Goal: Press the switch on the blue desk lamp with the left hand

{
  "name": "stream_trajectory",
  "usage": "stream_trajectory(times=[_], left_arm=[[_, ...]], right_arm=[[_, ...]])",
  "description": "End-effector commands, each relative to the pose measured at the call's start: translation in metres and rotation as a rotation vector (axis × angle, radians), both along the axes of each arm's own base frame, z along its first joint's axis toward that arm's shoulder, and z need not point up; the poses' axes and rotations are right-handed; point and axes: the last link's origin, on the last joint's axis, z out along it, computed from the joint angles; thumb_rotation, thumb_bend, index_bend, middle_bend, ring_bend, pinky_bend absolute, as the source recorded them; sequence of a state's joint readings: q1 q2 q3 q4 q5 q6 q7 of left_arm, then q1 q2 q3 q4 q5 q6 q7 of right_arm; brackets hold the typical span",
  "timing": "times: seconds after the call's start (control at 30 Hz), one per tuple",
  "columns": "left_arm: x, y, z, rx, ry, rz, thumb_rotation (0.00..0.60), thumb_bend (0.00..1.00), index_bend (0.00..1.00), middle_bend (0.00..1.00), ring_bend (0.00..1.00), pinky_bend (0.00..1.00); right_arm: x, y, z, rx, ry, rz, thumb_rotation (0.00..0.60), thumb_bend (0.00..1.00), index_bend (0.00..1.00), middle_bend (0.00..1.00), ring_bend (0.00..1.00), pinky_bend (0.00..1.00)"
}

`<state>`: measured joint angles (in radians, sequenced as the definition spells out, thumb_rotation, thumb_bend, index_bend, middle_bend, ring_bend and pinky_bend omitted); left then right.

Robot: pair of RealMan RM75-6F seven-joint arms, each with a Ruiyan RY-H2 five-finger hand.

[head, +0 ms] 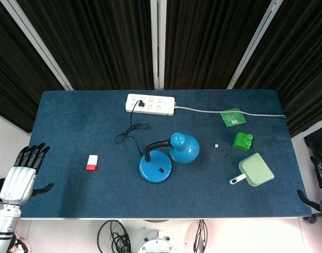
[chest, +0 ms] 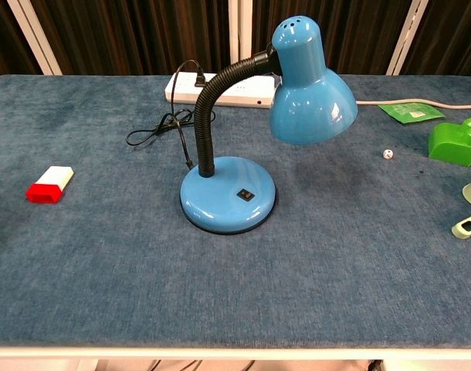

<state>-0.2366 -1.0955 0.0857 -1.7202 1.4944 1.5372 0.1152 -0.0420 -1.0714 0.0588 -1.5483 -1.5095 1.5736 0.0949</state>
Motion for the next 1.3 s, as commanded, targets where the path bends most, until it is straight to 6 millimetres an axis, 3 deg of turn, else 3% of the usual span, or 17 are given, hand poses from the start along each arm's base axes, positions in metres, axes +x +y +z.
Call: stream_trajectory(times=[0.03,0.17,0.23,0.33,0.37,0.43,0.5,0.67,0.97,1.1,1.3], left_arm=[[0.001,0.0,-0.002,-0.006,0.001,-0.003,0.6,0.1,0.03,0.0,0.0,0.0],[0.006,0.001,-0.003,-0.001,-0.014,-0.03,0.6,0.1,0.03,0.02,0.0,0.04],[0.011,0.001,-0.004,0.03,-0.027,-0.064,0.6,0.11,0.03,0.11,0.06,0.15],[0.019,-0.001,-0.01,0.015,-0.055,-0.119,0.6,0.16,0.04,0.33,0.3,0.37],[0.021,-0.002,-0.012,-0.006,-0.06,-0.131,0.6,0.2,0.06,0.49,0.47,0.55],[0.029,-0.004,-0.023,-0.095,-0.095,-0.189,0.6,0.27,0.11,0.67,0.65,0.76],[0.035,-0.005,-0.035,-0.154,-0.122,-0.248,0.6,0.34,0.19,0.77,0.76,0.88],[0.056,-0.005,-0.072,-0.322,-0.111,-0.292,0.6,0.39,0.21,0.81,0.79,0.91],[0.134,0.013,-0.136,-0.602,-0.067,-0.384,0.6,0.43,0.15,0.82,0.8,0.92],[0.15,0.023,-0.157,-0.635,-0.064,-0.377,0.6,0.43,0.15,0.82,0.8,0.92],[0.155,0.038,-0.183,-0.652,-0.028,-0.295,0.6,0.43,0.1,0.81,0.8,0.92]], right_arm=[[0.0,0.0,-0.001,0.004,-0.001,0.0,0.6,0.15,0.0,0.0,0.0,0.0],[-0.001,0.001,0.0,-0.005,-0.008,0.003,0.6,0.15,0.0,0.0,0.0,0.0],[-0.001,0.001,0.001,-0.008,-0.01,0.004,0.6,0.15,0.0,0.0,0.0,0.0],[-0.002,0.001,0.003,-0.015,-0.014,0.004,0.6,0.15,0.0,0.0,0.0,0.0],[-0.002,0.001,0.004,-0.016,-0.014,0.003,0.6,0.15,0.0,0.0,0.0,0.0],[-0.002,0.0,0.005,-0.017,-0.016,0.003,0.6,0.15,0.0,0.0,0.0,0.0],[-0.002,0.0,0.004,-0.013,-0.016,0.003,0.6,0.15,0.0,0.0,0.0,0.0],[-0.005,0.002,0.003,-0.007,-0.015,-0.01,0.6,0.15,0.0,0.0,0.0,0.0],[-0.007,0.004,0.005,-0.021,-0.033,-0.016,0.6,0.15,0.0,0.0,0.0,0.0],[-0.01,0.005,0.008,-0.03,-0.039,-0.022,0.6,0.15,0.0,0.0,0.0,0.0],[-0.018,0.006,0.01,-0.028,-0.05,-0.04,0.6,0.15,0.0,0.0,0.0,0.0]])
